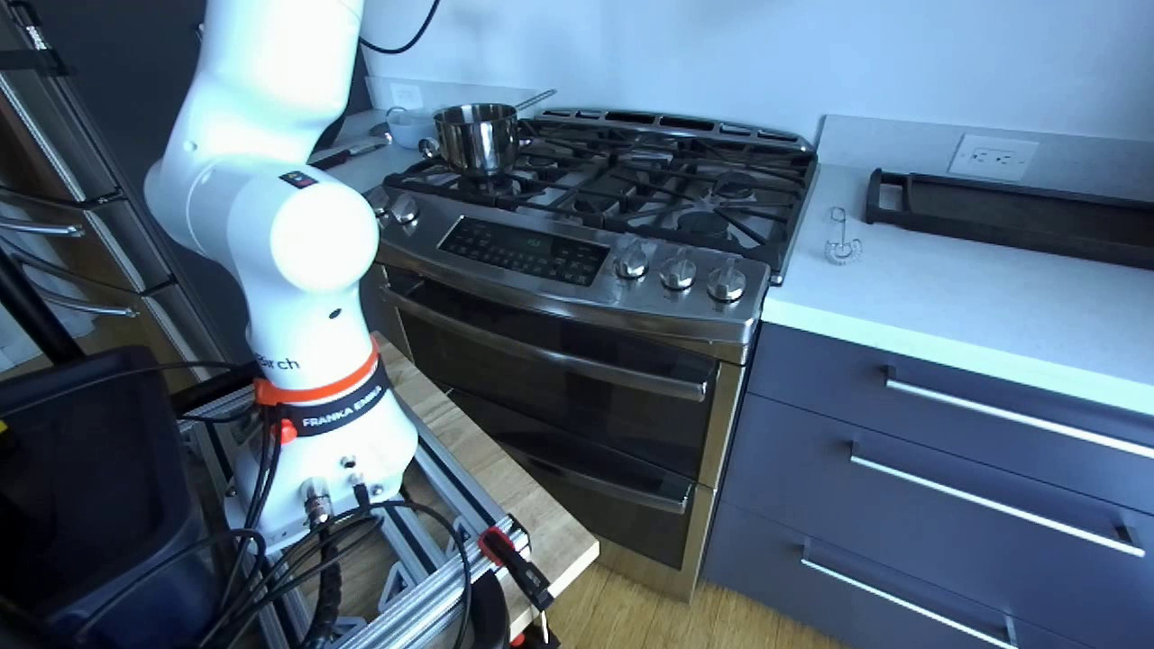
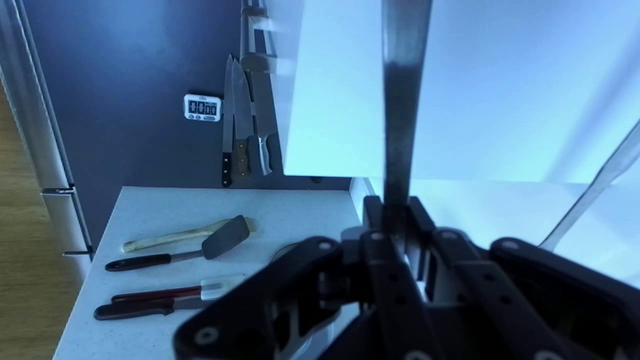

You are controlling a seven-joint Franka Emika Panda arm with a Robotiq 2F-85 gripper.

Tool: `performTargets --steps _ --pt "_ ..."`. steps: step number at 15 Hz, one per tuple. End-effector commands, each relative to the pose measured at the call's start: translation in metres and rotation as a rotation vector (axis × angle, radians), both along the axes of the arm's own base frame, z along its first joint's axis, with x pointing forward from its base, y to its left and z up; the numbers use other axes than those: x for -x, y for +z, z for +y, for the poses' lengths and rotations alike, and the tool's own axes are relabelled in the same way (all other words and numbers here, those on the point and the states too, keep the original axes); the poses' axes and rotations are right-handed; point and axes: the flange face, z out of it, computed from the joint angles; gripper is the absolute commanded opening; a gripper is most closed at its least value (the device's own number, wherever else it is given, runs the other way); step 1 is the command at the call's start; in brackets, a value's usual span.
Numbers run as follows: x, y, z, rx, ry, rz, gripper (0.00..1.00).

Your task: Remove the silver ladle from the pot and hang it above the stove

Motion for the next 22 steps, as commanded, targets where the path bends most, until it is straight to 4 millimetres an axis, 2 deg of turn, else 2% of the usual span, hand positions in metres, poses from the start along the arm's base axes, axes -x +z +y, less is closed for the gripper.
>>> performTargets --steps 1,11,22 --pt "-0.001 0.002 -0.001 0.018 0.001 -0.001 0.03" --pt "-0.003 -0.006 0.007 0.029 0.036 0.031 0.03" --pt "0.001 0.007 0.004 0.013 0.033 -0.007 0.03"
